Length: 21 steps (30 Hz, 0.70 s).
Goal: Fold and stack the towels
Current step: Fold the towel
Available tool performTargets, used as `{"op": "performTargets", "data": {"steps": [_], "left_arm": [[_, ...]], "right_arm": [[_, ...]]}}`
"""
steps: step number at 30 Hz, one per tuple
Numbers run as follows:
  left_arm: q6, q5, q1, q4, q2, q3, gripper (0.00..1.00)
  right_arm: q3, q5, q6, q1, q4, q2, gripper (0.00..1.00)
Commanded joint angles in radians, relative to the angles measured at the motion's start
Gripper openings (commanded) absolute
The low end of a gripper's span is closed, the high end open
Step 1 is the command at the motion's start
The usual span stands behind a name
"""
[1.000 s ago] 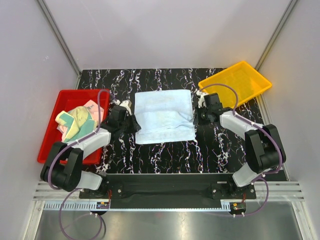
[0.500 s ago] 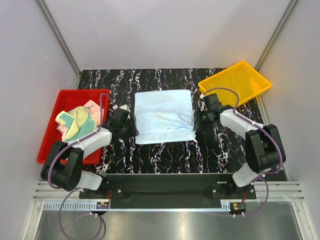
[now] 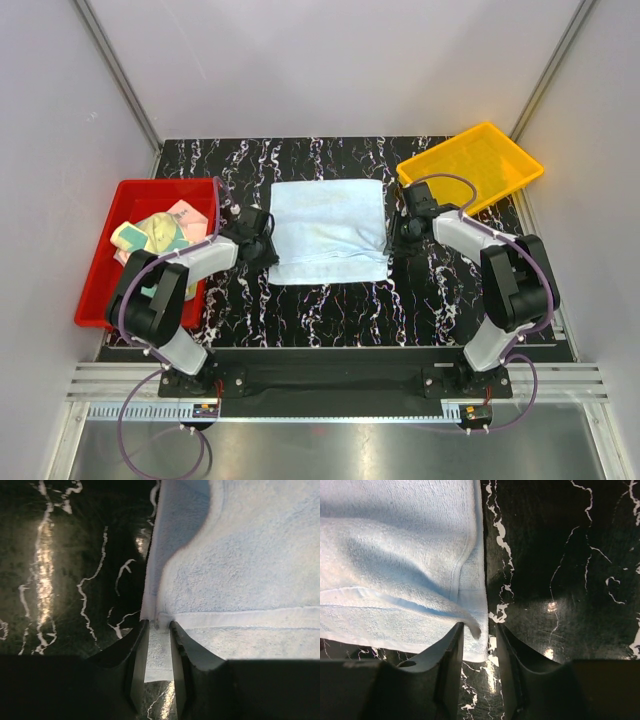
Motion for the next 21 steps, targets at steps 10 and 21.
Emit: {"op": "performTargets", "data": {"steps": [10,21], "left_arm": [[0.036,0.000,0.006,-0.078,-0.054,0.041,0.35],[0.046,0.026,0.037,-0.049,-0.011,0.057,0.27]], "right_arm": [[-0.101,-0.133,-0.019,0.010,0.118,-0.050,0.22],[-0.101,-0.154,-0.042,0.011,0.130,-0.040,0.12]]}}
